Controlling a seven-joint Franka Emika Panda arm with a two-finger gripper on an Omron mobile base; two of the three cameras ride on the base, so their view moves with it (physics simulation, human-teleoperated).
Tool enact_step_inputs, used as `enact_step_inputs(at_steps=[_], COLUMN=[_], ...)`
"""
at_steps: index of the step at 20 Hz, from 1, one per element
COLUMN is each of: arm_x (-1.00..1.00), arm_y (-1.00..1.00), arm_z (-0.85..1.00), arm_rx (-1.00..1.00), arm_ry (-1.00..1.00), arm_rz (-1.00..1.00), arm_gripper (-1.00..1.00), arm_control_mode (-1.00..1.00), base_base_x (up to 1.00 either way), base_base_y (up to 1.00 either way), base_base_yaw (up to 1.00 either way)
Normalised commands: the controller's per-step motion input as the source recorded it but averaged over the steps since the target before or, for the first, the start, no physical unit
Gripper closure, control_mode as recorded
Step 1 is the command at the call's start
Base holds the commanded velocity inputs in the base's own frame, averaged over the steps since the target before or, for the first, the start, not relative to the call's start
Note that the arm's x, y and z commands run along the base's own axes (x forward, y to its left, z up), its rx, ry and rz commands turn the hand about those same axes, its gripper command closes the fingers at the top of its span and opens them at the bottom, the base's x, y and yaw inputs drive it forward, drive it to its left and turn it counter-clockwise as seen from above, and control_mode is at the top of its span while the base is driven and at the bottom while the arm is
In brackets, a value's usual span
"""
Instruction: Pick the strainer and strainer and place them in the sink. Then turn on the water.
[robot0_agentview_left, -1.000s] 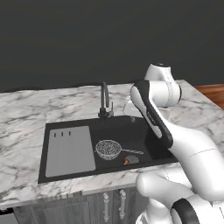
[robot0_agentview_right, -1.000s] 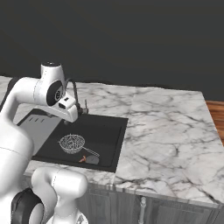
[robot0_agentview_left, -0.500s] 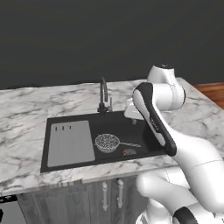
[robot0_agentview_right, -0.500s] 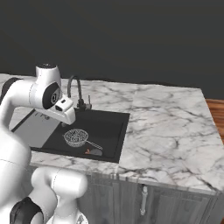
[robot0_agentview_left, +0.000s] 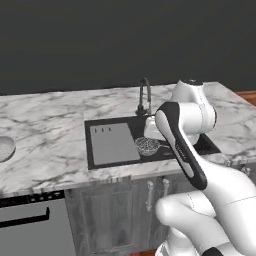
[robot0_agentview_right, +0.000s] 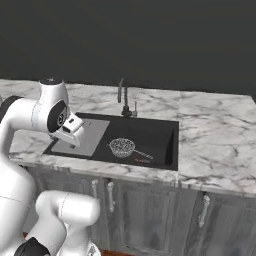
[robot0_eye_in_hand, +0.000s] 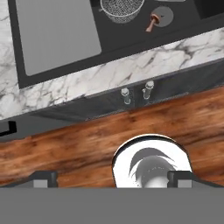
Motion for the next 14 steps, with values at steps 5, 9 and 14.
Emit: enact_step_inputs(at_steps=[5, 9, 14], arm_x=[0.0, 0.0, 0.0], arm_y=[0.0, 0.0, 0.0], arm_z=[0.0, 0.0, 0.0], arm_rx=[0.0, 0.0, 0.0], arm_ry=[0.0, 0.0, 0.0], arm_rz=[0.0, 0.0, 0.0], arm_gripper=[-1.0, -1.0, -1.0], arm_control_mode=[1.0, 1.0, 1.0], base_base_x=[-0.03, 0.0, 0.0], base_base_y=[1.0, 1.0, 0.9], base_base_yaw=[0.0, 0.0, 0.0])
